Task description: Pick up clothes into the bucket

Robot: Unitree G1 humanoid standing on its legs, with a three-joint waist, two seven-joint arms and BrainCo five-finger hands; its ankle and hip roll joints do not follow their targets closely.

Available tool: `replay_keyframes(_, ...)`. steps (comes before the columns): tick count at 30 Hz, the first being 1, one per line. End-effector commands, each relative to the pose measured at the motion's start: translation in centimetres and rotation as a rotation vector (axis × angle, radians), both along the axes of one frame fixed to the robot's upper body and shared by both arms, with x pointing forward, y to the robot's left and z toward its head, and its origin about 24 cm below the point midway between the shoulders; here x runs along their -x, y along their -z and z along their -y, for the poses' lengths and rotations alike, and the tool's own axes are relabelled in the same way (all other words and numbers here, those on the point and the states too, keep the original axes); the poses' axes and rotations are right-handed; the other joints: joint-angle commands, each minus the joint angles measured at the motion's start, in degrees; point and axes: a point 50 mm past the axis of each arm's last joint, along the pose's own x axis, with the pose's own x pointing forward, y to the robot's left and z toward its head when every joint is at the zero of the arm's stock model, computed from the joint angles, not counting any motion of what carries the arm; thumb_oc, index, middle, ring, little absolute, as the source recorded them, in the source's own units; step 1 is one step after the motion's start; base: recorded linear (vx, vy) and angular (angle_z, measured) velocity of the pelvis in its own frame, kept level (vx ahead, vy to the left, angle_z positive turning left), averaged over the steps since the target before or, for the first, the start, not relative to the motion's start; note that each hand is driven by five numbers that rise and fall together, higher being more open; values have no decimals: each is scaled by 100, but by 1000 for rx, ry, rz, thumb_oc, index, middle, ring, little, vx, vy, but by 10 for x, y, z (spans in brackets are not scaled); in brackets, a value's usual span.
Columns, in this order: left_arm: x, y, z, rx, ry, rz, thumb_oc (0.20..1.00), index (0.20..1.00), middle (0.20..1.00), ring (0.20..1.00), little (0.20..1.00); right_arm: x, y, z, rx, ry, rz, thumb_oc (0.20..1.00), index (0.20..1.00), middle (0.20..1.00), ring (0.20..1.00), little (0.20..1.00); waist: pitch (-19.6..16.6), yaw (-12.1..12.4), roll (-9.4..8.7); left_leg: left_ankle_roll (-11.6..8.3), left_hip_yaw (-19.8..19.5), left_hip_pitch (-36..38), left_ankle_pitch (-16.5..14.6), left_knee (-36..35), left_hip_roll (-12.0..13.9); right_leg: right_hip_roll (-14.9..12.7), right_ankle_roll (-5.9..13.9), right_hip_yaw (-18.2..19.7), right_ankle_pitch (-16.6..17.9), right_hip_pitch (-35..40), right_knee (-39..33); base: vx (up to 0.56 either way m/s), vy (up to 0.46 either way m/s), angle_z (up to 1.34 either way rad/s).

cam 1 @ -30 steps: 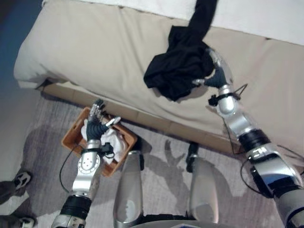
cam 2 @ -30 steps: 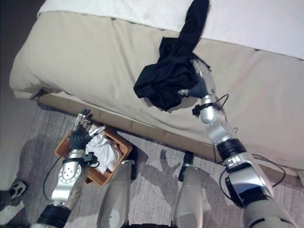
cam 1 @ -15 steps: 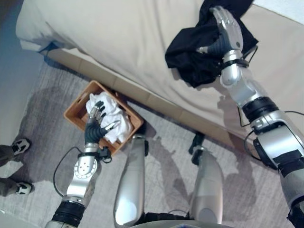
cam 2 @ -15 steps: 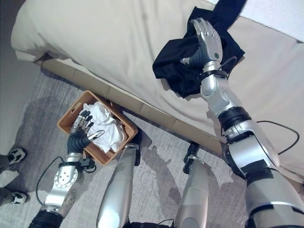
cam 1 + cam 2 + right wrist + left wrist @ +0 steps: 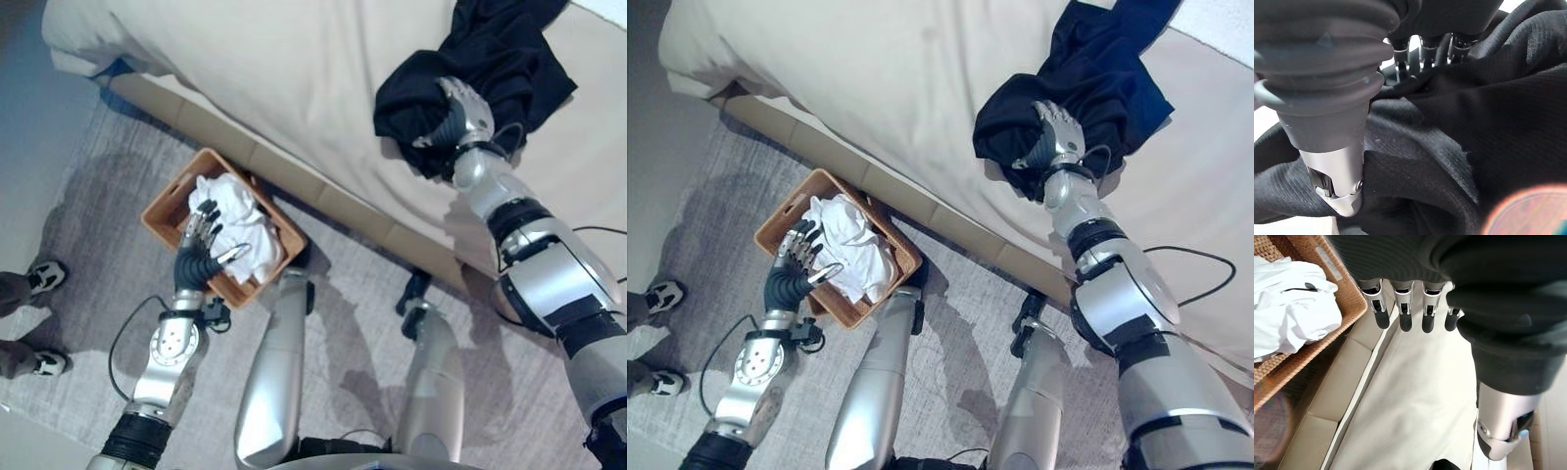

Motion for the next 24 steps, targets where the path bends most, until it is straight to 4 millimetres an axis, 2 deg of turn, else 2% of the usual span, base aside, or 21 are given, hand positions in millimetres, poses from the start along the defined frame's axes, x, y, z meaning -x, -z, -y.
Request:
replay_keyframes(1, 4, -21, 10, 45, 53, 111, 1000, 1000, 1000, 1000, 1000, 3, -23, 31, 32, 125, 7, 1000, 1000, 1000, 1000, 1000, -69, 162, 261, 233, 91, -39, -57, -179, -249, 164, 86, 85, -141, -128, 427, 0, 0, 0)
replay_keyframes(7, 2, -24, 13, 38, 69, 117, 1000, 1000, 1000, 1000, 1000, 7, -15, 49, 94, 197, -54, 1000, 1000, 1000, 1000, 1000, -69, 199, 335, 227, 80, -2, -16, -258, -275, 127, 88, 49, -149, -108, 416, -4, 2, 1)
replay_keyframes(8, 2, -23, 13, 37, 73, 114, 1000, 1000, 1000, 1000, 1000, 7, -14, 51, 108, 208, -64, 404, 404, 404, 404, 404, -69, 196, 344, 225, 83, 1, -7, -273, -276, 127, 89, 49, -147, -114, 421, -14, 8, 8)
replay_keyframes(9, 2, -23, 13, 39, 75, 113, 1000, 1000, 1000, 1000, 1000, 8, -13, 55, 114, 220, -70, 260, 260, 260, 260, 260, -69, 196, 347, 224, 80, 5, -2, -278, -281, 123, 91, 51, -145, -115, 418, -12, 0, 9)
replay_keyframes(10, 2, -24, 14, 38, 78, 114, 1000, 1000, 1000, 1000, 1000, 9, -12, 56, 117, 227, -75, 200, 200, 200, 200, 200, -69, 201, 353, 223, 80, 18, 6, -301, -280, 119, 93, 49, -142, -107, 408, -13, -4, 4)
replay_keyframes(20, -2, -21, 15, 37, 76, 100, 1000, 1000, 1000, 1000, 1000, 10, -4, 56, 49, 219, -57, 200, 200, 200, 200, 200, -69, 161, 331, 217, 96, 202, 55, -440, -254, 135, 88, 14, -94, 68, 298, 0, 0, 0)
replay_keyframes(22, -3, -21, 13, 44, 62, 105, 1000, 1000, 1000, 1000, 1000, 8, -4, 44, -36, 147, -13, 200, 200, 200, 200, 200, -69, 101, 259, 204, 98, 373, 87, -577, -207, 149, 96, 12, -48, 218, 147, -42, -2, 0)
replay_keyframes(23, -5, -23, 12, 44, 50, 115, 1000, 1000, 1000, 1000, 1000, 7, -7, 37, -103, 103, 20, 200, 200, 200, 200, 200, -69, 68, 225, 223, 130, 349, 319, -711, -190, 159, 40, -52, 159, 220, -8, 0, 0, 0)
replay_keyframes(24, -4, -22, 12, 44, 50, 110, 1000, 1000, 1000, 1000, 1000, 7, -6, 37, -103, 104, 15, 200, 200, 200, 200, 200, -69, 68, 215, 190, 105, 450, 129, -663, -190, 167, 98, -6, -6, 302, 60, -85, 4, -5)
